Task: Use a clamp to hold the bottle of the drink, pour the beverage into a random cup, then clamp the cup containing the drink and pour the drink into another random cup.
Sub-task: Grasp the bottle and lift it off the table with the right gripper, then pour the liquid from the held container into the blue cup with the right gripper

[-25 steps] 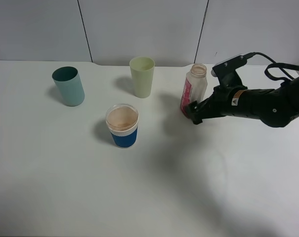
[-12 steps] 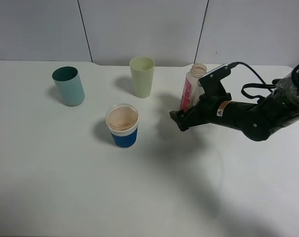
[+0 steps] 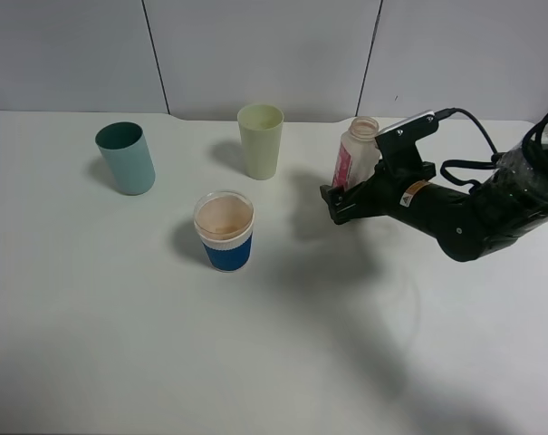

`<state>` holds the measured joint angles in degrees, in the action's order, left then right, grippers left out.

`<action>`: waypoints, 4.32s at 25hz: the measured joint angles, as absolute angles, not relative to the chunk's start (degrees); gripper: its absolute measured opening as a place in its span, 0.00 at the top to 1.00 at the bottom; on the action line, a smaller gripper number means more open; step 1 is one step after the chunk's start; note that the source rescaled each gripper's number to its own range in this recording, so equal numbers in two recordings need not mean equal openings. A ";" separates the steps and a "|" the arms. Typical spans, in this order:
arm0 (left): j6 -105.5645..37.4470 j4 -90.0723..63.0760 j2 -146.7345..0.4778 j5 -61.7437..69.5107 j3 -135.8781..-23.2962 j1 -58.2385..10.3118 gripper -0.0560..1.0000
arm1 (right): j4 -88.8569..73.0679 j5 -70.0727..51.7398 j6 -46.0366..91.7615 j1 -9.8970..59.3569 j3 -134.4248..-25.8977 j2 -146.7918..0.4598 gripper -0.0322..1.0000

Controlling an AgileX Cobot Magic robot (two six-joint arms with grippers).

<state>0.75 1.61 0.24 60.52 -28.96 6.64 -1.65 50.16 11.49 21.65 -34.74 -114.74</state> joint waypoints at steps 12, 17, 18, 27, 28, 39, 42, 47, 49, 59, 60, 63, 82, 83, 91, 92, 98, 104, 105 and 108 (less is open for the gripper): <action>0.75 1.61 0.24 60.52 -28.96 6.64 0.00 | -4.10 55.81 13.63 21.65 -34.74 -114.74 0.12; 0.75 1.61 0.24 60.52 -28.96 6.64 0.00 | -4.16 56.77 13.63 21.65 -34.74 -114.74 0.41; 0.75 1.61 0.24 60.52 -28.96 6.64 0.00 | -4.38 57.25 13.70 21.65 -34.74 -114.81 0.46; 0.75 1.61 0.24 60.52 -28.96 6.64 0.00 | -6.71 67.74 15.22 23.40 -34.80 -121.26 0.97; 0.75 1.61 0.24 60.52 -28.96 6.64 0.00 | -6.77 68.97 15.29 23.75 -34.80 -121.74 0.97; 0.75 1.61 0.24 60.52 -28.96 6.64 0.00 | -7.43 71.47 15.12 24.32 -34.80 -122.85 0.97; 0.75 1.61 0.24 60.52 -28.96 6.64 0.00 | -8.08 71.47 14.62 24.81 -34.80 -122.85 0.97; 0.75 1.61 0.24 60.52 -28.96 6.64 0.00 | -9.04 70.38 13.82 25.63 -34.80 -122.13 0.97; 0.75 1.61 0.24 60.52 -28.96 6.64 0.00 | -9.04 68.17 13.63 25.65 -34.80 -120.96 0.97; 0.75 1.61 0.24 60.52 -28.96 6.64 0.00 | -9.04 58.11 16.99 26.00 -34.69 -113.00 0.97; 0.75 1.61 0.24 60.52 -28.96 6.64 0.00 | -9.04 57.59 17.27 26.00 -34.69 -112.20 0.97; 0.75 1.61 0.24 60.52 -28.96 6.64 0.00 | -9.04 56.32 18.01 26.00 -34.64 -110.34 0.97; 0.75 1.61 0.24 60.52 -28.96 6.64 0.00 | -9.04 33.93 25.10 26.33 -42.49 -98.51 0.97; 0.75 1.61 0.24 60.52 -28.96 6.64 0.00 | -9.04 32.18 26.01 26.61 -43.83 -98.24 0.97; 0.75 1.61 0.24 60.52 -28.96 6.64 0.00 | -8.74 21.37 31.12 30.21 -52.63 -97.98 0.97; 0.75 1.61 0.24 60.52 -28.96 6.64 0.00 | -7.97 20.25 31.32 30.64 -53.49 -97.98 0.97; 0.75 1.61 0.24 60.52 -28.96 6.64 0.00 | -4.12 16.06 31.69 32.41 -55.35 -97.98 0.97; 0.75 1.61 0.24 60.52 -28.96 6.64 0.00 | 1.88 8.90 31.72 34.07 -55.51 -97.98 0.97; 0.75 1.61 0.24 60.52 -28.96 6.64 0.00 | 2.54 8.05 31.66 34.40 -55.51 -97.98 0.97; 0.75 1.61 0.24 60.52 -28.96 6.64 0.00 | 5.15 5.66 31.60 35.12 -55.51 -97.98 0.97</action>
